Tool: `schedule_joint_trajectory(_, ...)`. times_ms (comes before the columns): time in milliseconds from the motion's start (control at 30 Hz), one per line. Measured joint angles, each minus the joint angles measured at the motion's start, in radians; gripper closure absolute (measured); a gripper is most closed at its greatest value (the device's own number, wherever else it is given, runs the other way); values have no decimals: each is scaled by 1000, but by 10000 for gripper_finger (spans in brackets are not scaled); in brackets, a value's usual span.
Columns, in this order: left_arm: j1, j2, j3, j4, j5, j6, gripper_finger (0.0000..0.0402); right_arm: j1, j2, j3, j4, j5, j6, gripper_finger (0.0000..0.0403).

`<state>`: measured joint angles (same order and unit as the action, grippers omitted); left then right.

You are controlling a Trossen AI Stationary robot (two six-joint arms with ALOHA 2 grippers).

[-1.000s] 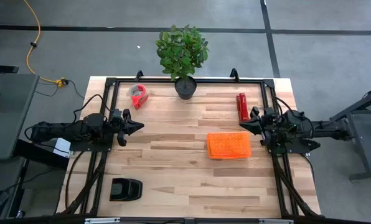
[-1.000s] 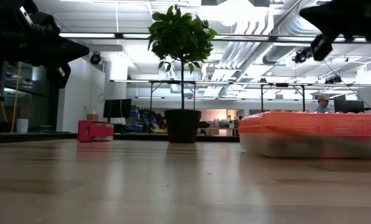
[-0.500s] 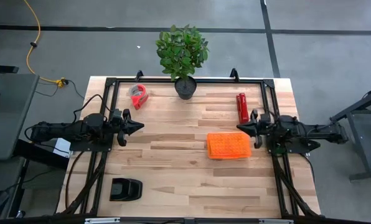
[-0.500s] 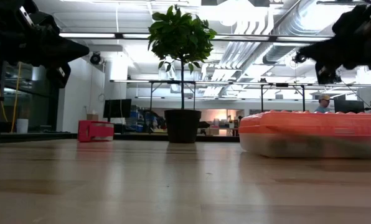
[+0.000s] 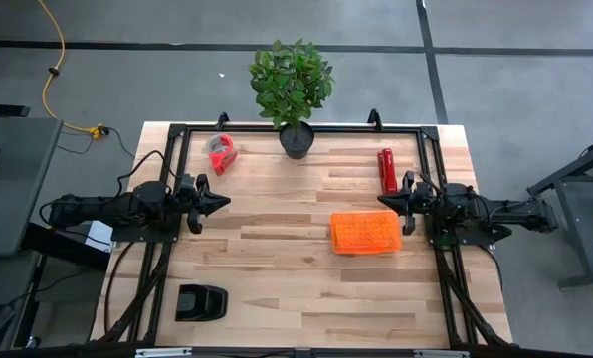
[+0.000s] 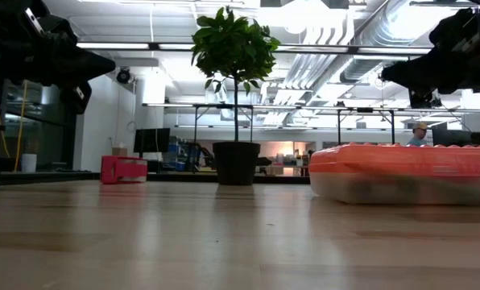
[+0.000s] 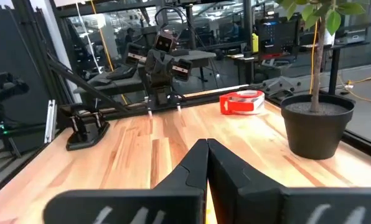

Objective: Pack school essentials
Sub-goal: Return to Home Position

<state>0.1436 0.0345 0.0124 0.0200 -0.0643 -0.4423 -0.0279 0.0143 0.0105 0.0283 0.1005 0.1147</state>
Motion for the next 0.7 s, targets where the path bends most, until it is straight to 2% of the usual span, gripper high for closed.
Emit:
schedule_joint_trajectory(400,0,0,0,0,0,0,401,0,0,0,-2,-3,153,403)
schedule_joint_trajectory(700,0,0,0,0,0,0,401,0,0,0,-2,-3,147,403)
